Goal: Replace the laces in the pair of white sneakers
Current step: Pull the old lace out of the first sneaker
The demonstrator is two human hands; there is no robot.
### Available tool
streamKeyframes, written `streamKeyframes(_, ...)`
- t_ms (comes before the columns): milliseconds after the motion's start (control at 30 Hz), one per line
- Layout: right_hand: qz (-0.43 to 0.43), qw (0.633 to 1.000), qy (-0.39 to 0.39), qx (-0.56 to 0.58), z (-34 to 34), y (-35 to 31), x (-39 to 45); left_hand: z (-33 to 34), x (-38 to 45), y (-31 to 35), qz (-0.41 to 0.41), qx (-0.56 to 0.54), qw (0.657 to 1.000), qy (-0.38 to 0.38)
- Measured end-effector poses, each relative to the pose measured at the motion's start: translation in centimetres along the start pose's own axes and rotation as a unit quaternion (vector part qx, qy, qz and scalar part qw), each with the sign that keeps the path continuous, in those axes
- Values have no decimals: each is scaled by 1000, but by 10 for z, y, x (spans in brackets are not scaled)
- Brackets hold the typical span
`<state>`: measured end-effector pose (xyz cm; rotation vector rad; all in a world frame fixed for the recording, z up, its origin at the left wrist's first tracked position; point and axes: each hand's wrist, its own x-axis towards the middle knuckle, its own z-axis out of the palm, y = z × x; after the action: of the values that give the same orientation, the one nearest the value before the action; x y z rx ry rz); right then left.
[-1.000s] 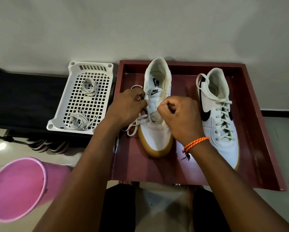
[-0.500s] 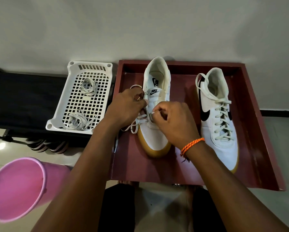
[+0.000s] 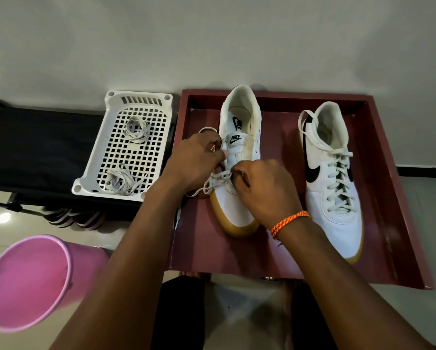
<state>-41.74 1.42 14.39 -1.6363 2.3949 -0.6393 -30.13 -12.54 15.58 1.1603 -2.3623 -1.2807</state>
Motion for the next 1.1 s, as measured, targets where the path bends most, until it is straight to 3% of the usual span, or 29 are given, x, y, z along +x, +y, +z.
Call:
streamKeyframes(133,40,980,20,194,-9,1,4,0,-1,1,-5,3,1000,-1)
streamKeyframes(167,63,960,38,272,-14,-1,6,0,-1,2,-6,6,1000,-3)
streamKeyframes(267,115,847,73,514,-35,-6,10,-1,-3,3,-13,1,1000,-8)
streamKeyframes(300,121,816,82,560,-41,-6,9,-1,-3,2,-13,0,1000,-6)
streamKeyframes(367,153,790,111,583,-43,-2,10,-2,-3,2,-13,1,1000,-8)
streamKeyframes(400,172,803,135,555,-40,2,10,-2,-3,2,-14,3,1000,-11)
streamKeyframes(467,188,872,192,408,-32,12,11,-1,-2,2,-12,4,1000,-12)
streamKeyframes(567,118,934,226,251,-28,9,9,-1,-3,3,-8,4,1000,-8)
streamKeyframes(667,22,970,140,200,-22,-9,1,-1,-3,3,-7,2,1000,-10)
streamKeyframes(733,4,998,43,49,-13,-13,-1,-1,-3,4,-5,5,1000,-10)
streamKeyframes(800,4,999,-21,-35,-5,-10,-1,-1,-3,5,-4,6,1000,-11)
streamKeyframes(900,11,995,-8,104,-6,0,1,-1,-4,5,-4,4,1000,-10)
streamKeyframes(1000,61,960,42,271,-15,0,5,-2,-3,2,-3,-3,1000,-7)
streamKeyframes(1100,119,922,111,351,-24,-1,9,-2,-3,3,-8,-1,1000,-4)
